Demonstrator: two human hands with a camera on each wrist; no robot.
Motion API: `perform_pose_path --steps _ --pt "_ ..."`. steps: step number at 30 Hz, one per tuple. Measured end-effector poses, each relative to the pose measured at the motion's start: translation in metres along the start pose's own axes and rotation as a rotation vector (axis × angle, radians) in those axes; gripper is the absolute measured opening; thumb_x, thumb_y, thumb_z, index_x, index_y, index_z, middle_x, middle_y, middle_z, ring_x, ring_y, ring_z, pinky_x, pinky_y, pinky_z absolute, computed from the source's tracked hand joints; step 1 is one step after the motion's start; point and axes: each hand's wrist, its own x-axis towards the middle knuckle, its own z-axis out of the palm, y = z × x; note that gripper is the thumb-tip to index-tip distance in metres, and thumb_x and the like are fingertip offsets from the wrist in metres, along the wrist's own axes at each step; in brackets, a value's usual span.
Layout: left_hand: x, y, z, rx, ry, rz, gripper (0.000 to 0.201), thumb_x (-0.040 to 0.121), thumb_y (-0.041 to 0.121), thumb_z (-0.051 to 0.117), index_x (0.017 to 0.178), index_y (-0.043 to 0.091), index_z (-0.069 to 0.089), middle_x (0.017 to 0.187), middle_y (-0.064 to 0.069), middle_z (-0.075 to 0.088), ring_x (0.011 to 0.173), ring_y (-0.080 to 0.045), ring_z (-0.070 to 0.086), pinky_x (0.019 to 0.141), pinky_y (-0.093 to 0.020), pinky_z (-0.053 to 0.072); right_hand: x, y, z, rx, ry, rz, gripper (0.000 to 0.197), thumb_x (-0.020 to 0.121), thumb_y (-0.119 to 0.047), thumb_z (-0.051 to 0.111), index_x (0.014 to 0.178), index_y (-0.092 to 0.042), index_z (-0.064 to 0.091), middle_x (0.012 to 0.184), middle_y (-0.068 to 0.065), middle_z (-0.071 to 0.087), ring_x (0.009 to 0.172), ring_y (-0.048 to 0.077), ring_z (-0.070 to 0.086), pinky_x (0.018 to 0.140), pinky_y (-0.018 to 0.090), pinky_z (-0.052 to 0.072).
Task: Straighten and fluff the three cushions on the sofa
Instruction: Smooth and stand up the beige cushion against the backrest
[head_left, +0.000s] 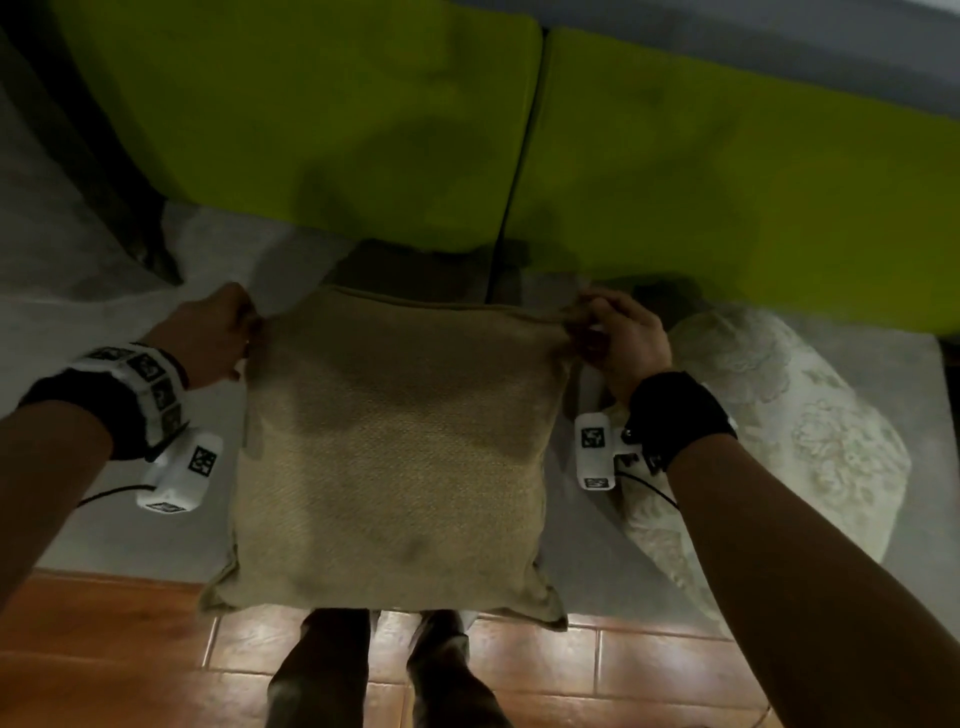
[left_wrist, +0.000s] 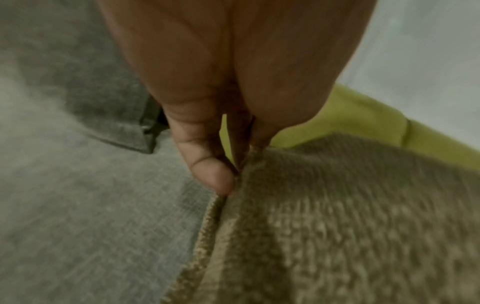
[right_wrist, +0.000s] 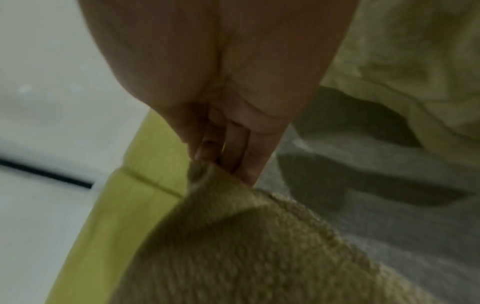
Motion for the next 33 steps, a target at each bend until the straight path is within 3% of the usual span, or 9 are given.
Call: perform_pose_path --steps 2,5,9,14,19,24,27,29,33 --pt "-0.003 -0.001 -0.003 -0.262 -0.03 -0.184 0.015 0.104 0.02 0.044 0.104 0.006 0.052 0.096 -0.016 0.059 0.08 -0.029 0.062 0.063 -0.041 0.059 0.003 0.004 -0.004 0.1 -0.023 0.1 0.022 0.103 -0.008 0.055 0.122 -0.009 0.066 0.105 0.014 0.071 0.091 0.027 0.072 0.087 0.046 0.059" --pt "-0.005 0.003 -0.004 -0.334 -0.126 -0.188 0.014 0.103 0.019 0.049 0.098 0.013 0.061 0.099 -0.013 0.061 0.082 -0.024 0.061 0.059 -0.033 0.06 0.007 0.008 -0.009 -0.07 -0.095 0.178 0.044 0.094 -0.01 0.07 0.137 -0.008 0.059 0.127 0.012 0.066 0.11 0.028 0.068 0.081 0.034 0.06" --pt "-0.005 0.004 -0.008 -0.115 -0.269 -0.139 0.019 0.101 0.022 0.052 0.113 0.017 0.066 0.113 -0.01 0.064 0.092 -0.025 0.06 0.08 -0.035 0.05 0.003 -0.002 -0.009 -0.264 -0.138 0.174 0.041 0.088 -0.01 0.078 0.126 -0.008 0.066 0.117 0.01 0.071 0.098 0.02 0.071 0.08 0.029 0.061" --pt "-0.014 -0.005 -0.018 0.085 -0.403 -0.076 0.057 0.084 0.033 0.064 0.139 0.027 0.052 0.134 0.003 0.058 0.119 -0.02 0.055 0.102 -0.035 0.044 0.006 -0.014 -0.007 -0.745 -0.144 -0.09 0.036 0.08 -0.027 0.085 0.111 -0.017 0.07 0.107 0.003 0.072 0.1 0.019 0.067 0.082 0.03 0.052" --pt "-0.021 -0.015 -0.021 -0.23 -0.141 -0.05 0.013 0.098 0.012 0.056 0.096 0.025 0.058 0.095 -0.008 0.066 0.087 -0.027 0.063 0.082 -0.043 0.053 0.0 -0.011 -0.012 -0.415 -0.134 -0.023 0.069 0.044 -0.079 0.083 0.089 -0.028 0.076 0.097 0.003 0.077 0.095 0.023 0.073 0.085 0.041 0.061" --pt "-0.032 -0.007 -0.018 -0.512 0.028 -0.113 0.029 0.097 0.001 0.054 0.084 0.027 0.052 0.096 -0.016 0.06 0.082 -0.024 0.059 0.077 -0.041 0.051 0.002 -0.01 -0.024 -0.854 0.061 -0.203 0.018 0.096 -0.039 0.067 0.101 -0.021 0.065 0.104 0.011 0.069 0.103 0.032 0.065 0.078 0.034 0.045" --pt "-0.03 0.003 -0.017 -0.69 0.026 -0.12 0.027 0.091 -0.002 0.058 0.083 0.024 0.057 0.09 -0.01 0.06 0.087 -0.023 0.059 0.078 -0.035 0.051 0.001 -0.008 -0.02 -0.862 0.075 -0.253 0.016 0.098 -0.032 0.065 0.104 -0.017 0.061 0.098 0.006 0.061 0.096 0.025 0.059 0.077 0.032 0.041" --pt "-0.025 0.011 -0.016 -0.737 -0.04 -0.167 0.007 0.092 0.018 0.064 0.086 0.023 0.063 0.09 -0.004 0.064 0.088 -0.022 0.062 0.078 -0.034 0.051 -0.002 -0.011 -0.019 -0.822 0.025 -0.263 0.018 0.097 -0.031 0.067 0.107 -0.015 0.063 0.098 0.003 0.062 0.092 0.021 0.058 0.076 0.03 0.043" --pt "-0.021 0.014 -0.019 -0.629 -0.069 -0.128 0.007 0.09 0.025 0.07 0.086 0.031 0.068 0.099 -0.001 0.065 0.093 -0.016 0.061 0.083 -0.038 0.051 -0.009 -0.021 -0.023 -0.647 -0.069 -0.245 0.009 0.097 -0.018 0.068 0.103 -0.012 0.064 0.09 0.004 0.065 0.073 0.003 0.06 0.056 0.005 0.045"
